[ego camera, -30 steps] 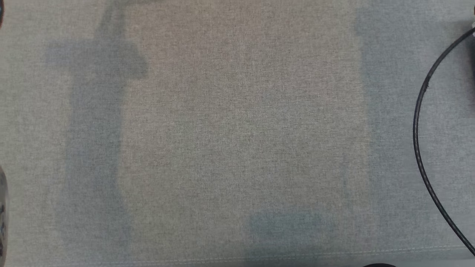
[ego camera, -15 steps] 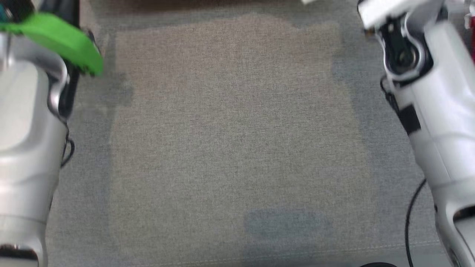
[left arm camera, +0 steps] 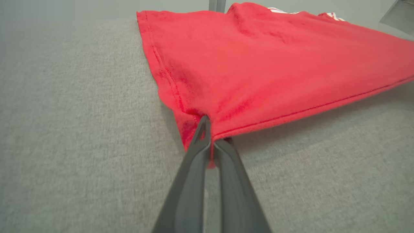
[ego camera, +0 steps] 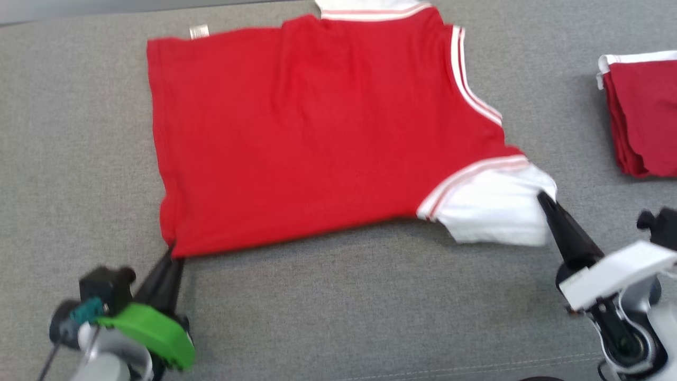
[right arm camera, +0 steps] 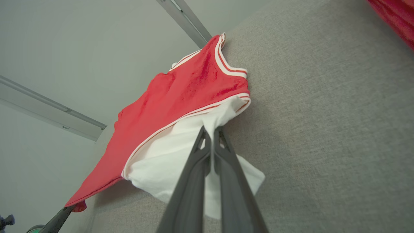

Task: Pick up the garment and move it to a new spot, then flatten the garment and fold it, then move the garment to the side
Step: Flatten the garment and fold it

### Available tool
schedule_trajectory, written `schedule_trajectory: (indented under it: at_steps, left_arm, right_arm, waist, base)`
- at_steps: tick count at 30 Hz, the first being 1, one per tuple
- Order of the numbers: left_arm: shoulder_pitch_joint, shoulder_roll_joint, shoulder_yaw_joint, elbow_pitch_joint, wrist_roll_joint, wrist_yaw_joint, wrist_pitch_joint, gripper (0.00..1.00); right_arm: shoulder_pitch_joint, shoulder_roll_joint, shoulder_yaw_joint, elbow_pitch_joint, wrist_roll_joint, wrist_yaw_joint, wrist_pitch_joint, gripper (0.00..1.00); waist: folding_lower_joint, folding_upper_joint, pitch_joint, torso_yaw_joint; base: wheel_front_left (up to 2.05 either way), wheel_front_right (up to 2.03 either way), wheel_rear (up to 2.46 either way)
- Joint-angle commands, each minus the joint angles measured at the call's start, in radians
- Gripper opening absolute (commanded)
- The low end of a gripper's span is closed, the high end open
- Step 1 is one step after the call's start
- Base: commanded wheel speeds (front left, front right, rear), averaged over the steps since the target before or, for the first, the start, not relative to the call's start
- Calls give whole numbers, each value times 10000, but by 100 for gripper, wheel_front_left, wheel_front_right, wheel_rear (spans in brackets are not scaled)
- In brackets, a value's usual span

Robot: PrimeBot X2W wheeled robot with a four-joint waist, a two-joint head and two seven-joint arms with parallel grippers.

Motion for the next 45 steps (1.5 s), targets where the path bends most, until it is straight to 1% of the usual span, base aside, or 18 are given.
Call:
schedule_trajectory:
  at_steps: [1, 5, 8, 11, 12, 17, 20, 23, 25, 27, 31, 35, 39, 40, 41, 42, 43, 45]
  left_arm:
    - [701, 167, 11, -421, -178, 282, 87, 0]
    - [3128, 421, -180, -2730, -150, 1532, 514, 0]
    - [4355, 672, -499, -4420, 100, 2344, 987, 0]
    - [4856, 1119, -499, -6238, 79, 2928, 1825, 0]
    - [4754, 1318, -451, -6596, 63, 2942, 2077, 0]
    - [3756, 2165, 33, -7617, -21, 2954, 3352, 0]
    - [2980, 2297, 269, -7788, -409, 2800, 4070, 0]
    - [2030, 2371, 257, -7235, -539, 2484, 4676, 0]
    - [1351, 2120, 113, -6714, -745, 2176, 5021, 0]
    - [996, 2095, -7, -6421, -712, 2028, 5217, 0]
    - [-146, 1579, -430, -5235, -769, 1595, 5790, 0]
    - [-986, 1142, -625, -4204, -678, 1370, 5877, 0]
    - [-1650, 933, -930, -3401, -770, 900, 6260, 0]
    - [-1791, 897, -1000, -3210, -790, 807, 6368, 3]
    - [-1914, 852, -1055, -2996, -796, 721, 6434, 36]
    - [-1980, 799, -1076, -2779, -863, 669, 6517, 84]
    - [-2016, 795, -1122, -2562, -879, 627, 6615, 100]
    - [-2052, 871, -1108, -2322, -846, 615, 6588, 100]
  right_arm:
    - [545, -86, -251, -203, 110, -11, 65, 0]
    - [2606, -28, -1120, -1168, 268, -13, 357, 0]
    - [3808, 160, -1742, -1968, 420, -11, 578, 0]
    - [4048, 346, -2407, -3014, 439, -7, 1098, 0]
    - [3819, 372, -2489, -3168, 418, -7, 1329, 0]
    - [1766, 552, -2621, -3147, 111, -7, 2764, 0]
    - [276, 715, -2493, -2569, -278, -7, 3511, 0]
    - [-902, 918, -2361, -1657, -769, -7, 3888, 0]
    - [-1513, 1038, -2256, -1042, -1064, -7, 3985, 0]
    - [-1743, 1098, -2180, -762, -1186, -7, 4037, 0]
    - [-2388, 1234, -1889, 250, -1623, -7, 3864, 0]
    - [-2664, 1162, -1662, 935, -1796, -7, 3608, 0]
    - [-2675, 954, -1428, 1397, -1973, -7, 3414, 0]
    - [-2640, 907, -1394, 1497, -2064, -7, 3344, 0]
    - [-2603, 880, -1340, 1591, -2137, -7, 3261, 13]
    - [-2579, 907, -1270, 1649, -2172, -7, 3196, 47]
    - [-2570, 893, -1169, 1671, -2292, -7, 3117, 100]
    - [-2543, 706, -941, 1659, -2602, -7, 2930, 100]
  waist:
    - [1, 0, -653, -233]
    - [1, 0, -705, -305]
    - [1, 0, -583, -256]
    - [1, 0, -198, -263]
    - [1, 0, -72, -289]
    - [1, 0, 520, -395]
    - [1, 0, 848, -365]
    - [1, 0, 1036, -163]
    - [1, 0, 1120, -28]
    - [1, 0, 1145, 34]
    - [1, 0, 1209, 253]
    - [1, 0, 1223, 411]
    - [1, 0, 1194, 496]
    - [1, 0, 1182, 504]
    - [1, 0, 1161, 503]
    - [1, 0, 1134, 486]
    - [1, 0, 1099, 443]
    - [1, 0, 996, 311]
  base:
    - [0, 0, 0]
    - [0, 0, 0]
    - [0, 0, 0]
    - [0, 0, 0]
    - [0, 0, 0]
    - [0, 0, 0]
    - [0, 0, 0]
    - [0, 0, 0]
    - [0, 0, 0]
    - [0, 0, 0]
    - [0, 0, 0]
    - [0, 0, 0]
    - [0, 0, 0]
    - [0, 0, 0]
    - [0, 0, 0]
    - [0, 0, 0]
    - [0, 0, 0]
    - [0, 0, 0]
